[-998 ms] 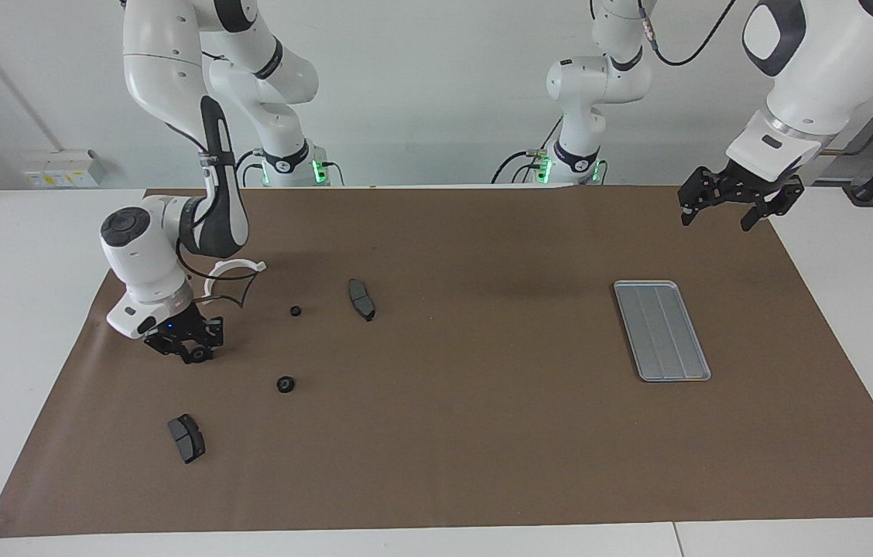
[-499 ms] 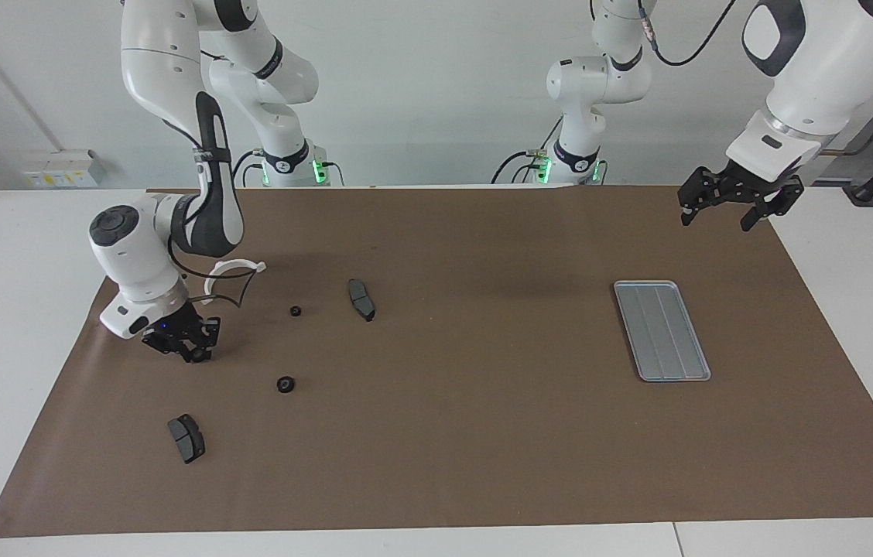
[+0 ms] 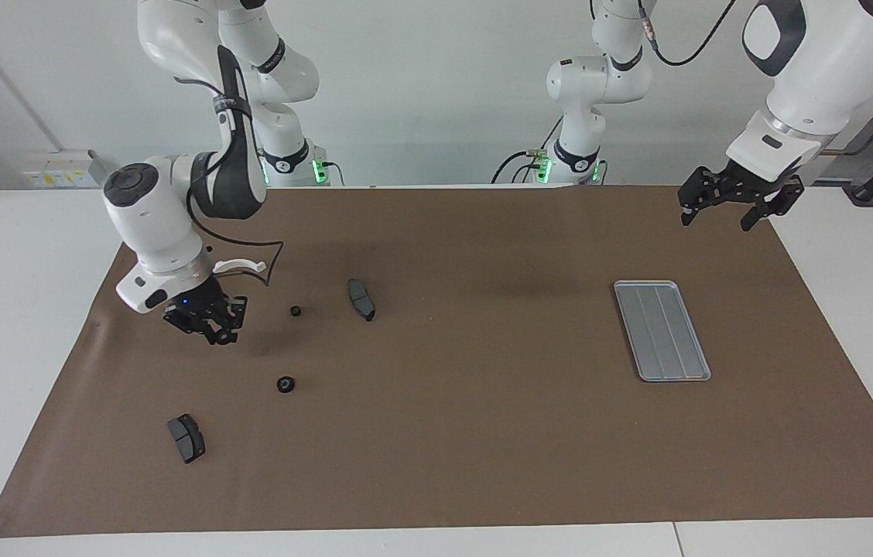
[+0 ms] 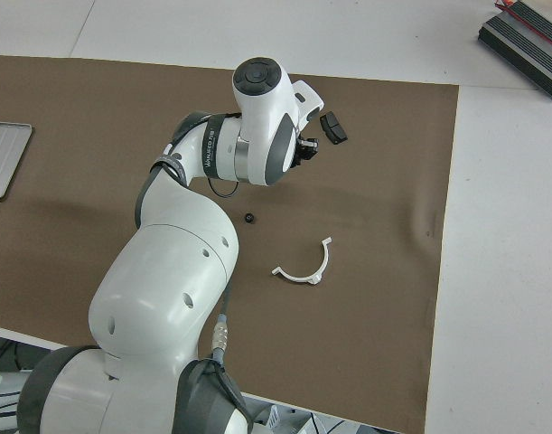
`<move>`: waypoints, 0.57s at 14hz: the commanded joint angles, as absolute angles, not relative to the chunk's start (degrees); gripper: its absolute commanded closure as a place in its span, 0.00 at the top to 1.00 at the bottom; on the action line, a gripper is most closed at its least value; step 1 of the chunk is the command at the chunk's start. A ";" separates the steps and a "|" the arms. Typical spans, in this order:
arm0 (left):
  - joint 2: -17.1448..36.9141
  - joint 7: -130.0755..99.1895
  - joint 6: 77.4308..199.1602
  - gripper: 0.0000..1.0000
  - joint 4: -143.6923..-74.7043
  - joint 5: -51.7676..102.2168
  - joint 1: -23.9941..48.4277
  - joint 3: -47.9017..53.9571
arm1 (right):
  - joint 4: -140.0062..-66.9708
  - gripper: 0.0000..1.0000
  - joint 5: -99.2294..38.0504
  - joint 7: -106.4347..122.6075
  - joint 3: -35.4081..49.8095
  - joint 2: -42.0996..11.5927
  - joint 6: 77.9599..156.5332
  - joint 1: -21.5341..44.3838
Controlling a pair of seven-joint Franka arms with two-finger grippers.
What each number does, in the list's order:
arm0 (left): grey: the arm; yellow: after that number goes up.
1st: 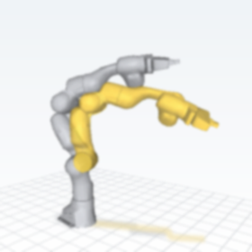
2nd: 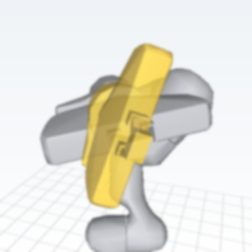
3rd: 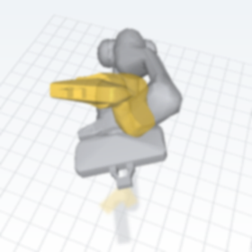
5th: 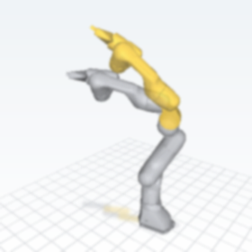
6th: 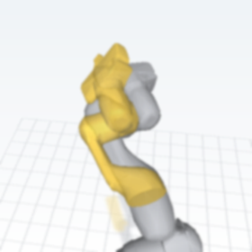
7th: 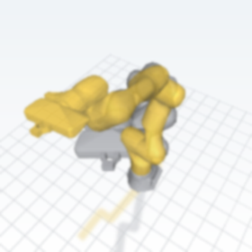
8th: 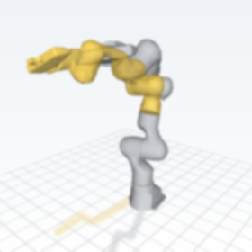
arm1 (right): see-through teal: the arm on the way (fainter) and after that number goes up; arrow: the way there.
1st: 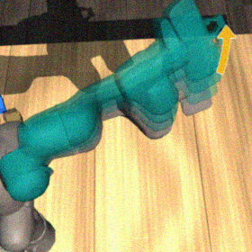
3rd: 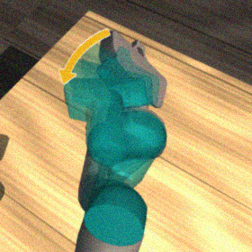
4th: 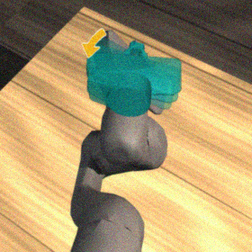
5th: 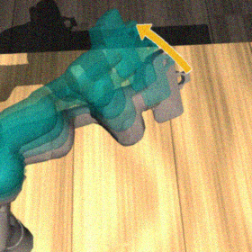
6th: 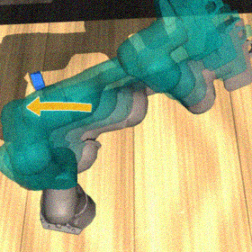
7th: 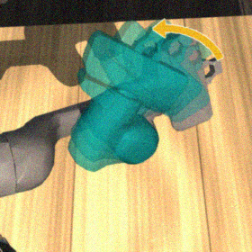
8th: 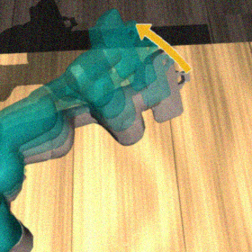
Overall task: Pick bearing gear from pile to tray
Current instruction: 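Carry the gear with the right gripper to mid-table and release it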
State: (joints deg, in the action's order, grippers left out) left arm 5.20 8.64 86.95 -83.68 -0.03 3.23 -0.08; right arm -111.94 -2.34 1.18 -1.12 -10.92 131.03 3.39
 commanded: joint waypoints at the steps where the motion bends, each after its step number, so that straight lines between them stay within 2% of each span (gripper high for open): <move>1: 3.78 8.70 87.63 1.00 -85.34 0.18 2.90 -0.09 | -108.82 0.00 -3.52 -7.61 -1.23 -11.51 128.76 8.94; 6: 3.78 8.70 87.63 1.00 -85.34 0.18 2.90 -0.09 | -106.79 0.00 -2.90 -26.68 -1.23 -12.48 130.25 20.81; 8: 3.87 8.70 87.63 1.00 -85.34 0.18 2.90 -0.09 | -103.64 0.00 -2.81 -34.59 -1.23 -15.63 132.09 25.73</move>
State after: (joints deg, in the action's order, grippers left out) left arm 5.20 8.64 86.95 -83.68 -0.03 3.23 -0.09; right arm -107.58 -2.34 -28.46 -0.86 -11.93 130.88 22.34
